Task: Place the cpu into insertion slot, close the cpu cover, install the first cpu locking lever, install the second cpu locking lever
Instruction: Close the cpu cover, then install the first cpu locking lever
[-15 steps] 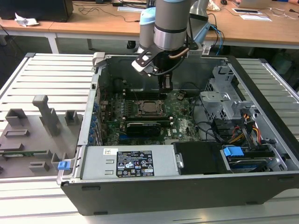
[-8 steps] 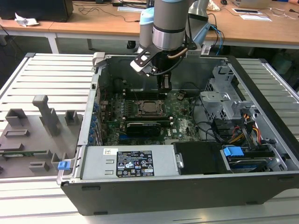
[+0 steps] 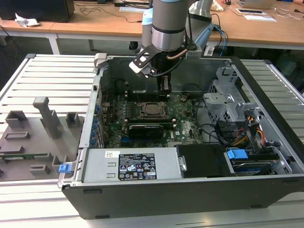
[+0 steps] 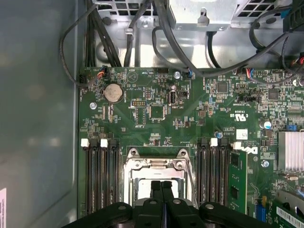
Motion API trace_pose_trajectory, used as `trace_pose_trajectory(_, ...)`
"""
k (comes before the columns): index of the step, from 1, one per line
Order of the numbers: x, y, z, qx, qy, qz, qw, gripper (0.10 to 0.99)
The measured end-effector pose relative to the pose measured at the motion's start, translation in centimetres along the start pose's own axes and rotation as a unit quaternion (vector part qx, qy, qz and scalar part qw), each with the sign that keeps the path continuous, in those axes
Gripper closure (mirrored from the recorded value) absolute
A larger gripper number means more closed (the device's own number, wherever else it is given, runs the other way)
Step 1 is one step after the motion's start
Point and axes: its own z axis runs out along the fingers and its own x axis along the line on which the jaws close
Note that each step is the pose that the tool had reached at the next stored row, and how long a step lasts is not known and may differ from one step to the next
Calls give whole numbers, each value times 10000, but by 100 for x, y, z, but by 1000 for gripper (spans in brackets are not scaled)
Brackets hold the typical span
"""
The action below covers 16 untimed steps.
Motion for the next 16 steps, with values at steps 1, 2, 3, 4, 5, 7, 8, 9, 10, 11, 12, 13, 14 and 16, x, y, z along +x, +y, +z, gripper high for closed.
trace_pose_trajectory(1, 0, -34, -1, 0, 1, 0, 10000, 980)
trace_pose_trajectory(2, 0, -53, -1, 0, 0, 0, 10000, 980)
trace_pose_trajectory(3, 0, -86, -1, 0, 0, 0, 10000, 980)
trace_pose_trajectory(4, 0, -122, -2, 0, 0, 0, 10000, 980)
trace_pose_trajectory(5, 0, -163, -2, 0, 0, 0, 10000, 980)
trace_pose_trajectory(7, 0, -199, -3, 0, 0, 0, 10000, 980)
trace_pose_trajectory(8, 0, -207, -3, 0, 0, 0, 10000, 980)
trace_pose_trajectory(9, 0, -214, -3, 0, 0, 0, 10000, 980)
trace_pose_trajectory(10, 0, -221, -4, 0, 0, 0, 10000, 980)
trace_pose_trajectory(11, 0, -236, -4, 0, 0, 0, 10000, 980)
trace_pose_trajectory(12, -1, -237, -5, 0, 0, 0, 10000, 980)
trace_pose_trajectory(13, 0, -236, -29, 0, 0, 0, 10000, 980)
trace_pose_trajectory(14, 0, -236, -45, 0, 0, 0, 10000, 980)
trace_pose_trajectory(16, 0, -234, -109, 0, 0, 0, 10000, 980)
